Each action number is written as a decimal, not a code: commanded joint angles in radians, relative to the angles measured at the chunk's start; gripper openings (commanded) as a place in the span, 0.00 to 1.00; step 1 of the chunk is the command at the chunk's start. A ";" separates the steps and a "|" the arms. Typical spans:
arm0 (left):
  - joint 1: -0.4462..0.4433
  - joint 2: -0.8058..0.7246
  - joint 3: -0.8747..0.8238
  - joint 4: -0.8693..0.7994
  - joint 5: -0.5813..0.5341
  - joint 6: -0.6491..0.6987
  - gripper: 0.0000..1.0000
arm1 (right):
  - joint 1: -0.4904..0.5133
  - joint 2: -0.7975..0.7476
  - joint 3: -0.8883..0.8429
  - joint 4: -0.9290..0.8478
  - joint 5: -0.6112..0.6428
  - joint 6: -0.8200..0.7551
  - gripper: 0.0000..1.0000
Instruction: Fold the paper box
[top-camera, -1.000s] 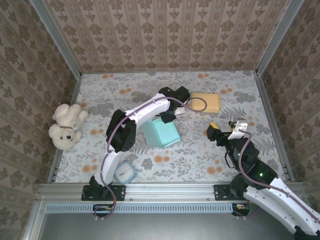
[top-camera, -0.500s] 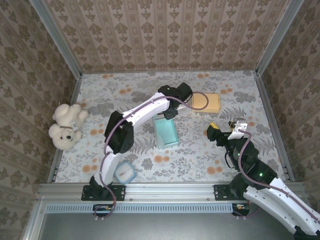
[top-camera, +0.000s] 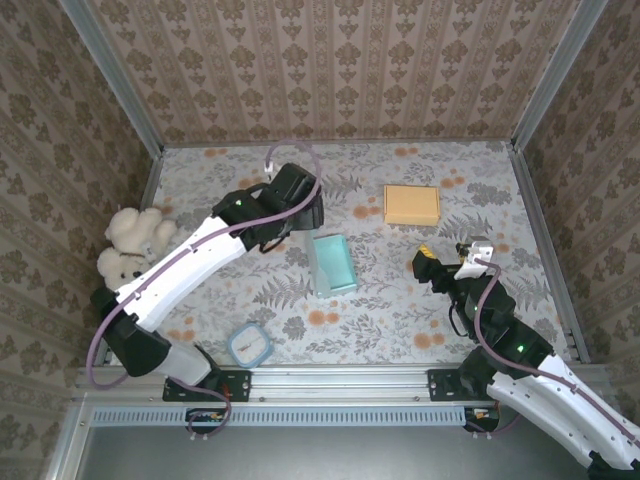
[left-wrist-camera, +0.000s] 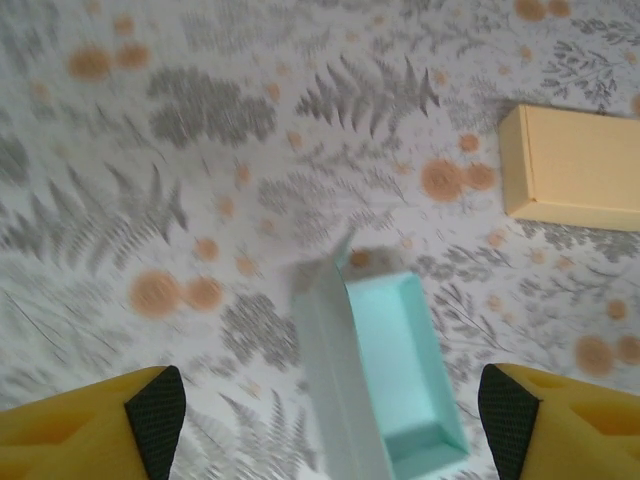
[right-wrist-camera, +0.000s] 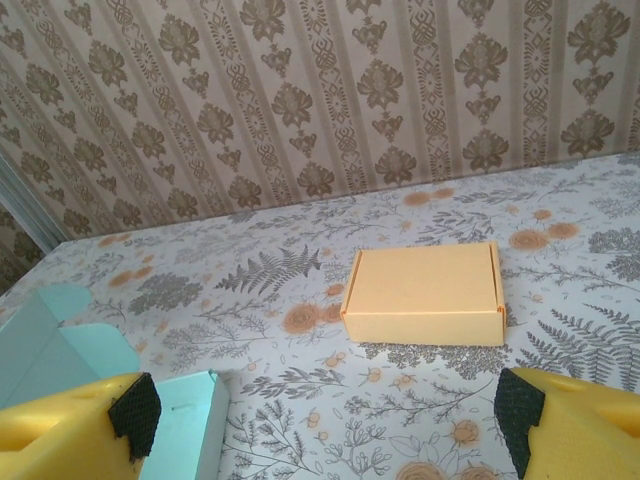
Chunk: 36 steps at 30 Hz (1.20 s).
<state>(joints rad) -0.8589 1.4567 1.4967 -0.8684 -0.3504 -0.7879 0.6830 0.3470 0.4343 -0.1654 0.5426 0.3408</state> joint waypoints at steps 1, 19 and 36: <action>-0.014 0.003 -0.084 0.088 0.155 -0.233 0.80 | -0.005 0.000 -0.013 0.006 -0.001 0.001 0.90; -0.068 0.149 -0.011 -0.106 0.023 -0.255 0.43 | -0.007 0.135 -0.014 0.163 -0.418 -0.114 0.90; -0.043 0.109 0.128 0.126 0.196 0.798 0.00 | -0.007 0.178 0.003 0.153 -0.459 -0.141 0.90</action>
<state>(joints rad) -0.8906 1.6127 1.5532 -0.8162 -0.1989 -0.3733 0.6785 0.5381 0.4194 -0.0406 0.0906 0.2115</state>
